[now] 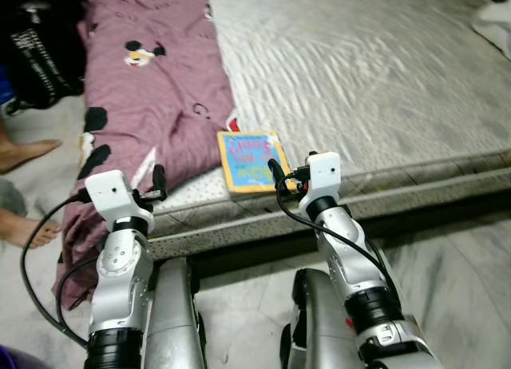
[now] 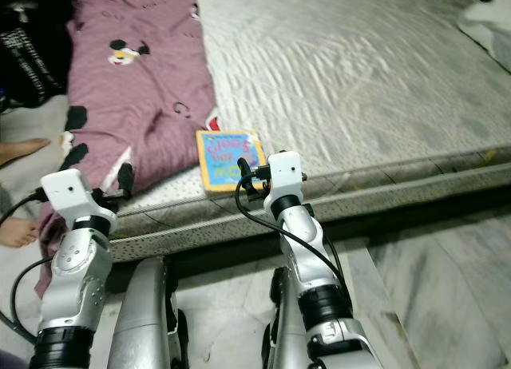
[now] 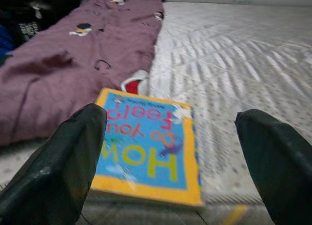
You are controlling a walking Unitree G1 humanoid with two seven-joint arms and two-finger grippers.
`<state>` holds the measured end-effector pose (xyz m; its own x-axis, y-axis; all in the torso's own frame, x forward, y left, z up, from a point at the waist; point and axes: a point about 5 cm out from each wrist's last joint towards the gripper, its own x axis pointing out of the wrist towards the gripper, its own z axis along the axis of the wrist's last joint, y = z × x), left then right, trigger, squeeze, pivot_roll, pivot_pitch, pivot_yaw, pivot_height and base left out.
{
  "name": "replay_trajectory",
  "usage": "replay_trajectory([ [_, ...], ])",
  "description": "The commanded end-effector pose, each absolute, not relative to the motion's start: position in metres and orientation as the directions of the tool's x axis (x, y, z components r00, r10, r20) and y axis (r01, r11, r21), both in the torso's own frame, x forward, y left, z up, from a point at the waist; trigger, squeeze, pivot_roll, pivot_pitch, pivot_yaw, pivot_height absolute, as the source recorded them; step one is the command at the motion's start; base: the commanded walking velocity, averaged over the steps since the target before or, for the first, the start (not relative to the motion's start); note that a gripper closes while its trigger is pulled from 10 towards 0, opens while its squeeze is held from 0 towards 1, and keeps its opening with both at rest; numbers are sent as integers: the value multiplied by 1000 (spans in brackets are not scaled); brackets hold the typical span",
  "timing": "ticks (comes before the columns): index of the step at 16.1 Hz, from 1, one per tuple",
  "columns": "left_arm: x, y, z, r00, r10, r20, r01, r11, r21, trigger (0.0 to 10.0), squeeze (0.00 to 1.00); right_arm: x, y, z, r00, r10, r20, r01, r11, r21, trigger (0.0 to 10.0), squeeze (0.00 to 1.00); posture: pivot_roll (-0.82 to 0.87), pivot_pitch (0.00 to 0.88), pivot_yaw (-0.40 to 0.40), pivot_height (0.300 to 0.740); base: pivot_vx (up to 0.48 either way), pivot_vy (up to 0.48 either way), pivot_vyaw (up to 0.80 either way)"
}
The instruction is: Clean up the room
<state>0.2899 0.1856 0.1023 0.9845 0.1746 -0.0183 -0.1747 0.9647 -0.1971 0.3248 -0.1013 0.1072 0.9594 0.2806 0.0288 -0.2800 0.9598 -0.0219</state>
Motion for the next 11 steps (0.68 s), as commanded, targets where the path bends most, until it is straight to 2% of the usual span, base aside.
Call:
replay_trajectory([
  [1,295,185,98,981,184,-59,-193,953,-234,10000,0,323,-111,114,962,267,48,-266,963,-38,10000,0,35,155,-18,540,0,0,0],
  [6,301,185,103,985,169,-32,-172,955,-243,10000,0,315,-133,110,970,242,25,-240,969,-65,10000,0,24,160,-20,540,0,0,0],
  [8,301,185,104,986,165,-24,-165,955,-246,10000,0,314,-133,110,969,246,16,-244,967,-67,10000,0,23,162,-21,540,0,0,0],
  [11,299,182,103,989,147,-13,-145,959,-245,10000,0,315,-129,111,967,256,15,-254,964,-76,10000,0,22,170,-20,540,334,0,0],
])
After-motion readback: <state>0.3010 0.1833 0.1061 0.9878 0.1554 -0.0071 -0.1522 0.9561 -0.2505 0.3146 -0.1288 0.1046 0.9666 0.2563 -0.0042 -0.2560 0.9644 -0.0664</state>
